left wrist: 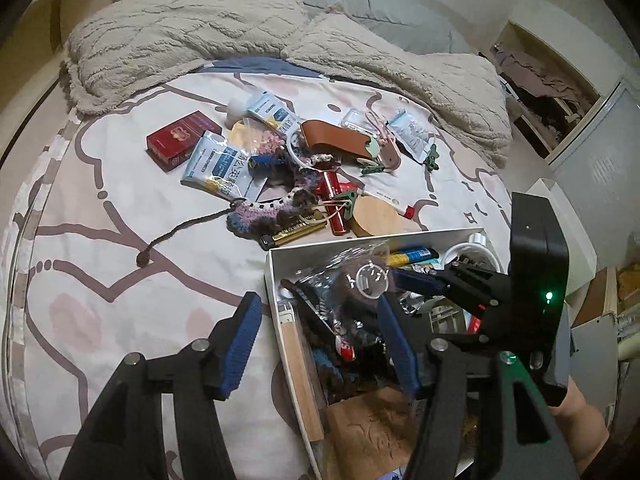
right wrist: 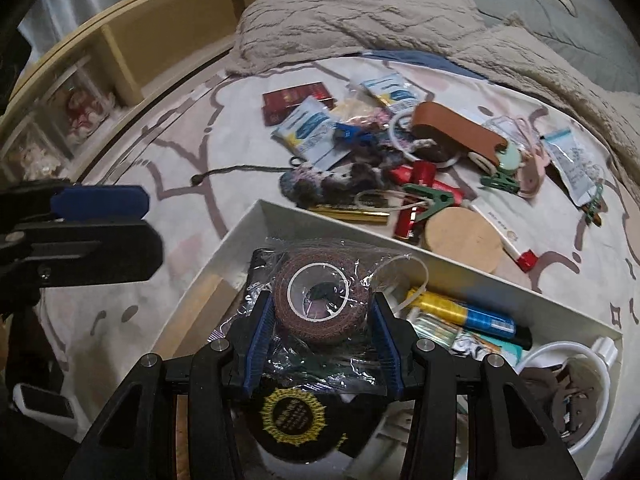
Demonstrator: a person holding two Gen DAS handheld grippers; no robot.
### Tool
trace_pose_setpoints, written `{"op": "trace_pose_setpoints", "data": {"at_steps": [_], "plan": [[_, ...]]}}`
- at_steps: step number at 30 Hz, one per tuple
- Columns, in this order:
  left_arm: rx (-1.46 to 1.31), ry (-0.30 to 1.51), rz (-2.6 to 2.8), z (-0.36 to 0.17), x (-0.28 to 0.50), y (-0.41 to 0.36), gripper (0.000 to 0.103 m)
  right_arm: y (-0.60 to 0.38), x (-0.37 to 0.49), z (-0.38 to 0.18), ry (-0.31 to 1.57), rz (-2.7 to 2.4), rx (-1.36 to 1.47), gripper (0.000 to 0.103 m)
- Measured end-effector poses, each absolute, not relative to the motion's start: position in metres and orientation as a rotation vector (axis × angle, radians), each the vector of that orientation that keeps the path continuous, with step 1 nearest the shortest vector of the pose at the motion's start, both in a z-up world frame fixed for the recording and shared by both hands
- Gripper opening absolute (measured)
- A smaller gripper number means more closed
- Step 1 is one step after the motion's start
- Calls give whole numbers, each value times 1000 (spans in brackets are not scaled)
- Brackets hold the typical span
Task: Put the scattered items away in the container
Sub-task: 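Open the left gripper on the lighter while the right gripper releases the tape roll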
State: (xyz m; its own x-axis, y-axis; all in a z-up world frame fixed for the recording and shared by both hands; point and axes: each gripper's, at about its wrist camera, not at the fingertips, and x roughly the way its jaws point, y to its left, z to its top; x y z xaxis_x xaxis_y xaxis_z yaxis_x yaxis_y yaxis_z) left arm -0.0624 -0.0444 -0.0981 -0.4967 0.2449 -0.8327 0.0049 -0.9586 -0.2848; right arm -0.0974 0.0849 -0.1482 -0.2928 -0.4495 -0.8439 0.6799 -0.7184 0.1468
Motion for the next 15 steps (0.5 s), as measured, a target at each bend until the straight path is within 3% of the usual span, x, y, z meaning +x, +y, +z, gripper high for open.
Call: {"op": "trace_pose_setpoints", "data": {"at_steps": [12, 13, 14, 15], "plan": [[-1480, -385, 2575, -94, -57, -45, 60, 86, -98, -146, 259, -2013, 1239, 51], [-1478, -384, 2576, -93, -56, -44, 60, 90, -98, -144, 244, -2021, 1227, 65], [-1477, -383, 2577, -92, -56, -44, 60, 92, -97, -141, 237, -2031, 1212, 87], [-1476, -382, 2578, -92, -55, -44, 60, 95, -95, -137, 233, -2044, 1193, 96]]}}
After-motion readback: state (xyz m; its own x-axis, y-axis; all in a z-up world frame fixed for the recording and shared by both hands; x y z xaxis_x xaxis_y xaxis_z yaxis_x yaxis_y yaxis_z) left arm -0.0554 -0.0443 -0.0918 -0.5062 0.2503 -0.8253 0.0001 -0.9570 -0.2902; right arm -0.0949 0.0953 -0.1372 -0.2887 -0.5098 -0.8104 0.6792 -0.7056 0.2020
